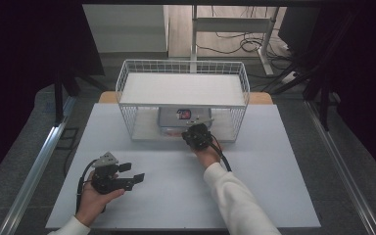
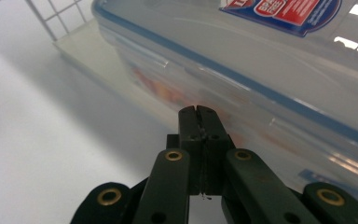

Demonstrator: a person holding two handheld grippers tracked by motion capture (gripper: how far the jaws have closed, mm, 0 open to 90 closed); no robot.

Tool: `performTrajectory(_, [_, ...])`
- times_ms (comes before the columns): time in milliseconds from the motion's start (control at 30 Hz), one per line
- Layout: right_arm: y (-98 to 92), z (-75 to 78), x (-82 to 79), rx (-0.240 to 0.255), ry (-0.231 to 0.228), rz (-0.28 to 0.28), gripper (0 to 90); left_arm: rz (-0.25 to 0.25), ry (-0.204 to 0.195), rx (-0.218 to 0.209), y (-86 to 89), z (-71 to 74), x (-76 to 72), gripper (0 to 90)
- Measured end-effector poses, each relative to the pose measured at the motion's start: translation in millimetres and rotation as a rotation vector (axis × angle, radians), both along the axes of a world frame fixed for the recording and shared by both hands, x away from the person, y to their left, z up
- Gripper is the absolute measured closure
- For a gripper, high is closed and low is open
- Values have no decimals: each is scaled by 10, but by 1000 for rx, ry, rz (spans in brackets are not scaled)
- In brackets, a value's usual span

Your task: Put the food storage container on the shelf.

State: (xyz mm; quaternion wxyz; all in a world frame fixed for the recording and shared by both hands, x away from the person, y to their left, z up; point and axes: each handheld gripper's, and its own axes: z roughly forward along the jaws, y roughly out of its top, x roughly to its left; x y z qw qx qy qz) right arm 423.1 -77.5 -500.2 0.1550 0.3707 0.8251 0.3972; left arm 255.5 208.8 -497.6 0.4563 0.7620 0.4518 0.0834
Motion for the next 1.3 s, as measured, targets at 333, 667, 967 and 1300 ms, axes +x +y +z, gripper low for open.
performTrajectory(333, [-516,261,-649,-12,10,114,892,-11,2,14,-57,-5,-31,278])
performTrajectory(667, [-1405,274,-1330,4,22,146,887,-2,2,37,-97,13,-71,277])
performTrajectory(967, [-1688,280,-1476,58,-19,71,412,-19,2,89,-171,1,-147,267])
performTrajectory(1300, [-1673,295,-1486,69,-33,53,272,-33,5,106,-172,-16,-142,262])
